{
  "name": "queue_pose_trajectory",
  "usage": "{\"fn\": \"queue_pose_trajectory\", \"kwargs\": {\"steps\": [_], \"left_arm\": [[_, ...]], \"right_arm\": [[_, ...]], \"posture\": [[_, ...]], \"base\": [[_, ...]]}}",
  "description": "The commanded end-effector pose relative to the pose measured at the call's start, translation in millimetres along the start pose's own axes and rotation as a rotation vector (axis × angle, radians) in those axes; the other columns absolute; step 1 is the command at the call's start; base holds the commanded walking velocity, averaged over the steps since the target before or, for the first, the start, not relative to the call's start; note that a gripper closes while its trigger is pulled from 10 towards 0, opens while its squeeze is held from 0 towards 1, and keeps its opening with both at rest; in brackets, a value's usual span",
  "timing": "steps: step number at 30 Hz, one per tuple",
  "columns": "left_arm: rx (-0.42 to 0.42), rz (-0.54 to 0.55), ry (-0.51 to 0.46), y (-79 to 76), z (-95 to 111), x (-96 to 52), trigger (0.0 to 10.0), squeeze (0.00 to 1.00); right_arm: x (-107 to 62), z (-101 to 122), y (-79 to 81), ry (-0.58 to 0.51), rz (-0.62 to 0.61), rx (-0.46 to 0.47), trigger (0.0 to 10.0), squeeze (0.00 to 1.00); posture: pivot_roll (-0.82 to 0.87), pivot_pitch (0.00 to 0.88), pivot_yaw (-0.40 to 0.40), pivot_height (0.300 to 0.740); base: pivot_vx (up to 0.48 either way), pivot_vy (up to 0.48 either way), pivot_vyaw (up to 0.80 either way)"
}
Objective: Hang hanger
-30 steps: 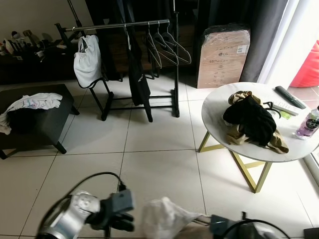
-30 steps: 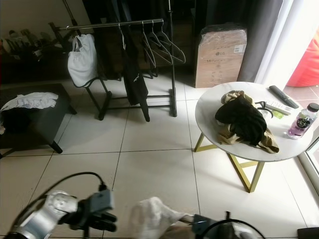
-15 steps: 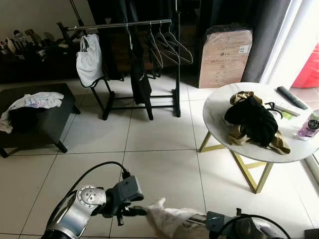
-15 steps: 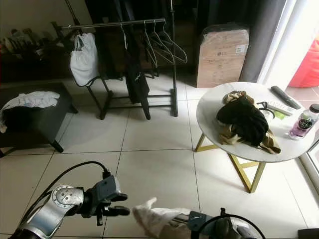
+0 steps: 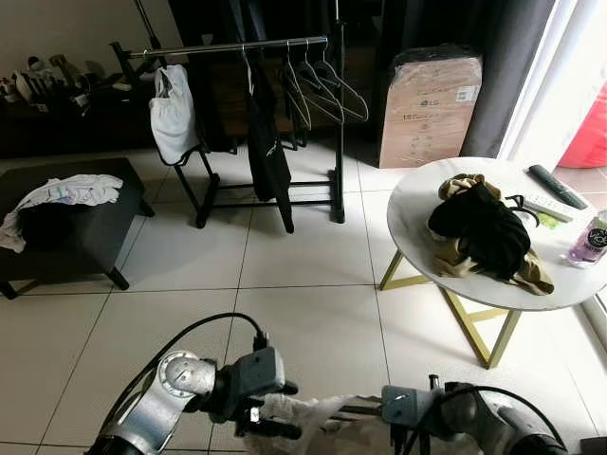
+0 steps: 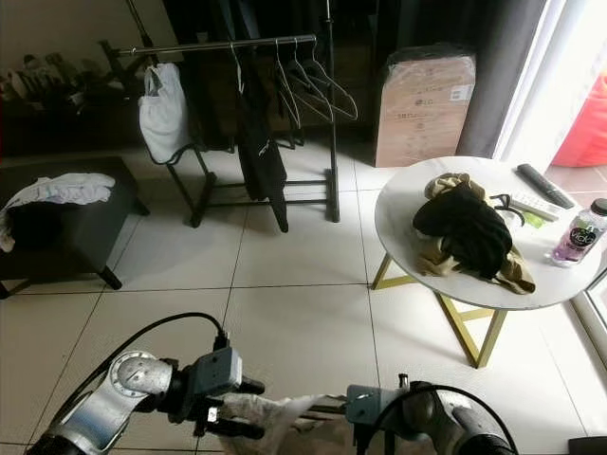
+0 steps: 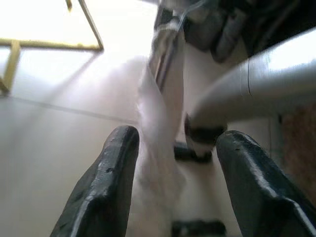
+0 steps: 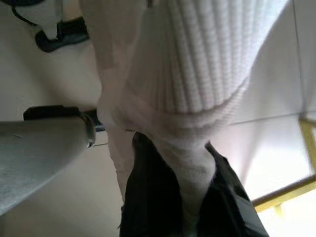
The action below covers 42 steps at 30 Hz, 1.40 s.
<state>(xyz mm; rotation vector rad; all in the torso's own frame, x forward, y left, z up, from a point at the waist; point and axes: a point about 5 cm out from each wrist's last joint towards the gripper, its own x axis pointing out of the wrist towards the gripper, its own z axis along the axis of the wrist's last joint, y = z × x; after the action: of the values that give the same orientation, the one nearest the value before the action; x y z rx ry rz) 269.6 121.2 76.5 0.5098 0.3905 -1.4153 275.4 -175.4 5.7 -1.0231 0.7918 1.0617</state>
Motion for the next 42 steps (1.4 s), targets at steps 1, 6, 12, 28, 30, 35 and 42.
{"fn": "queue_pose_trajectory", "kwargs": {"steps": [1, 6, 12, 28, 30, 35, 42], "left_arm": [[-0.007, 0.004, -0.015, 1.1, -2.6, -2.6, 10.0, 0.00], [-0.020, -0.013, -0.043, 1.1, -1.6, -1.6, 10.0, 0.00], [-0.046, -0.025, -0.061, 0.6, -2.1, -0.4, 10.0, 0.00], [-0.033, -0.030, -0.071, 3.4, -0.4, 2.8, 8.9, 0.00], [-0.036, -0.036, -0.072, 3.4, -0.3, 2.9, 1.8, 0.00], [-0.043, -0.040, -0.076, 3.7, -0.2, 3.1, 0.0, 0.00], [-0.062, -0.046, -0.077, 4.1, -1.0, 3.4, 0.0, 0.00]], "right_arm": [[-5.2, 13.8, -4.0, -0.074, 0.008, -0.001, 10.0, 0.00], [-16.0, 24.8, -10.2, -0.103, 0.014, -0.012, 10.0, 0.00], [-26.0, 37.8, -8.3, -0.147, 0.049, -0.050, 10.0, 0.00], [-44.4, 60.9, -1.4, -0.165, 0.085, -0.112, 10.0, 0.00], [-45.1, 61.9, -1.9, -0.168, 0.085, -0.112, 10.0, 0.00], [-47.6, 64.1, -0.3, -0.166, 0.086, -0.107, 10.0, 0.00], [-50.4, 66.9, 0.3, -0.165, 0.086, -0.096, 10.0, 0.00]], "posture": [[-0.11, 0.117, 0.082, 0.740], [-0.12, 0.113, 0.082, 0.740], [-0.12, 0.109, 0.082, 0.740], [-0.13, 0.101, 0.082, 0.740], [-0.13, 0.103, 0.083, 0.740], [-0.13, 0.107, 0.084, 0.740], [-0.13, 0.113, 0.084, 0.740]], "base": [[0.000, 0.000, 0.00], [0.000, 0.000, 0.00], [0.000, 0.000, 0.00], [0.000, 0.000, 0.00], [0.000, 0.000, 0.00], [0.000, 0.000, 0.00], [0.000, 0.000, 0.00]]}}
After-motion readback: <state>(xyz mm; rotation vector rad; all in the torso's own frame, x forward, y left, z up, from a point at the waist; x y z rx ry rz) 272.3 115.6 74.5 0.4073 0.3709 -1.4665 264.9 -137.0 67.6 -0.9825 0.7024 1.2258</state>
